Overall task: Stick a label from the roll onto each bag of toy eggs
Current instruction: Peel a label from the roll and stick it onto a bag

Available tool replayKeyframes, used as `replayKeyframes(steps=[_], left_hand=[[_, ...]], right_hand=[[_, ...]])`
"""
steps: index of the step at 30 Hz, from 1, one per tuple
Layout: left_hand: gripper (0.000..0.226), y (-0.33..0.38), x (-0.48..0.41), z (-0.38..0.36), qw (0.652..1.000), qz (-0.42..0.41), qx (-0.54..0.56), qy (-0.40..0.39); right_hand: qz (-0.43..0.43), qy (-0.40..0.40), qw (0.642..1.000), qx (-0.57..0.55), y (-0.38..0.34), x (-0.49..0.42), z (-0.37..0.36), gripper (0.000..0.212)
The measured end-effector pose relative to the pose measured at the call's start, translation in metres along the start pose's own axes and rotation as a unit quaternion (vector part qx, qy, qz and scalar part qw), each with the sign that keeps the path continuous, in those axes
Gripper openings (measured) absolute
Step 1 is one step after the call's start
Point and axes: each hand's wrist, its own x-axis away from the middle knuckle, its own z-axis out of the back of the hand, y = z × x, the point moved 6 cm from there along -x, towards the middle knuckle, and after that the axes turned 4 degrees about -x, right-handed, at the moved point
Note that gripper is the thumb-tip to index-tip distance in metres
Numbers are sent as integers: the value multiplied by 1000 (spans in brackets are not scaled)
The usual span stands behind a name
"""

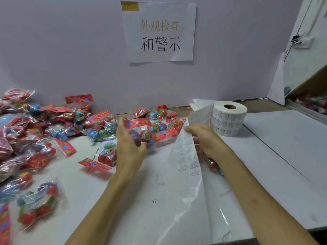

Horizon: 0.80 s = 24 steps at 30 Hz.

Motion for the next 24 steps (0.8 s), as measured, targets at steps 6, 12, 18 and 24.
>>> replayKeyframes(steps=[6, 12, 18, 24], left_hand=[[76, 25, 6, 14, 985, -145, -37, 88], [82, 22, 27, -32, 906, 152, 257, -299], [49, 17, 41, -42, 820, 174, 274, -472], [29, 9, 30, -40, 865, 172, 251, -400]], right_hand=[[60, -14, 990, -123, -12, -1, -3, 17], [62, 5, 969, -241, -15, -1, 6, 19], [90, 33, 965, -244, -18, 0, 6, 12], [339, 234, 901, 133, -39, 26, 11, 41]])
